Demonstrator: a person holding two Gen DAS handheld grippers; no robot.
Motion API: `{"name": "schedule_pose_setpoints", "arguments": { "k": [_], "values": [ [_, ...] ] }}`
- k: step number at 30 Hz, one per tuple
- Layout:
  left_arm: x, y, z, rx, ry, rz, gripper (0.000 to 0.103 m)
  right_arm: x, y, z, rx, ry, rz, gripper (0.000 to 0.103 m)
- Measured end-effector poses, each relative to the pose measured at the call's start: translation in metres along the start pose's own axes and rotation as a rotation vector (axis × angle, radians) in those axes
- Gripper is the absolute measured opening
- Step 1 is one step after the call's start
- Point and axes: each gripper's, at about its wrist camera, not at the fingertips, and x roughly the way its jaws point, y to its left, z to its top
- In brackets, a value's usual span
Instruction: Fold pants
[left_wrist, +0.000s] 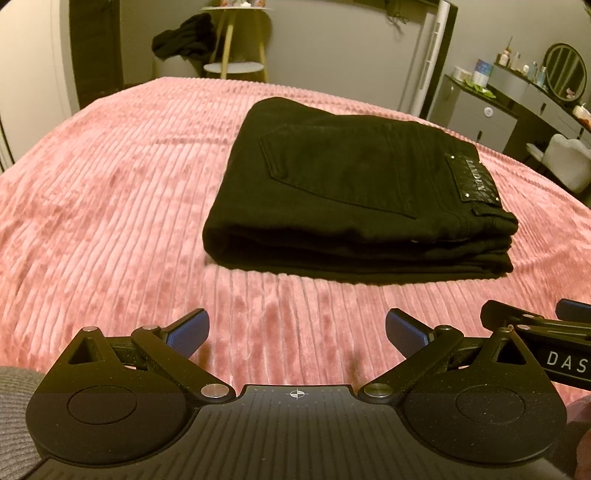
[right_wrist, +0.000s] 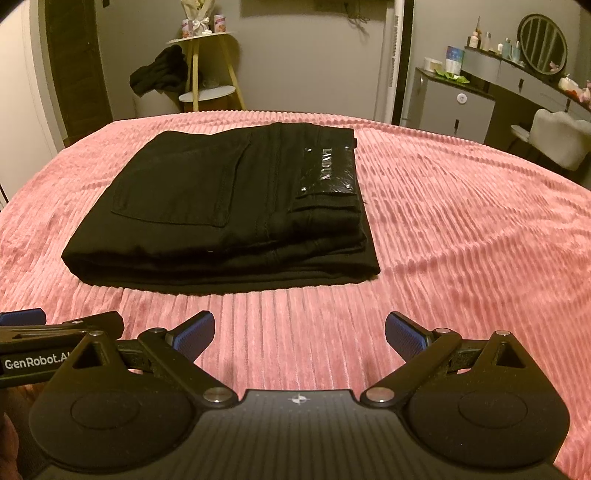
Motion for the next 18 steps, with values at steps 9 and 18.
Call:
{"name": "schedule_pose_setpoints", "arguments": {
  "k": [9,18],
  "values": [
    [-0.0003,-0.0003,0.0001,-0.002,0.0,-0.001,0.103,-0.0003,-0.0003,-0.0002,0.003,0.002,-0.002,0.099],
    [-0.0003,-0.0005,0.0002,0.002,0.0,-0.001,0.103,-0.0004,-0.0015,-0.0005,0.005,0.001,0.0,0.099]
  ]
}}
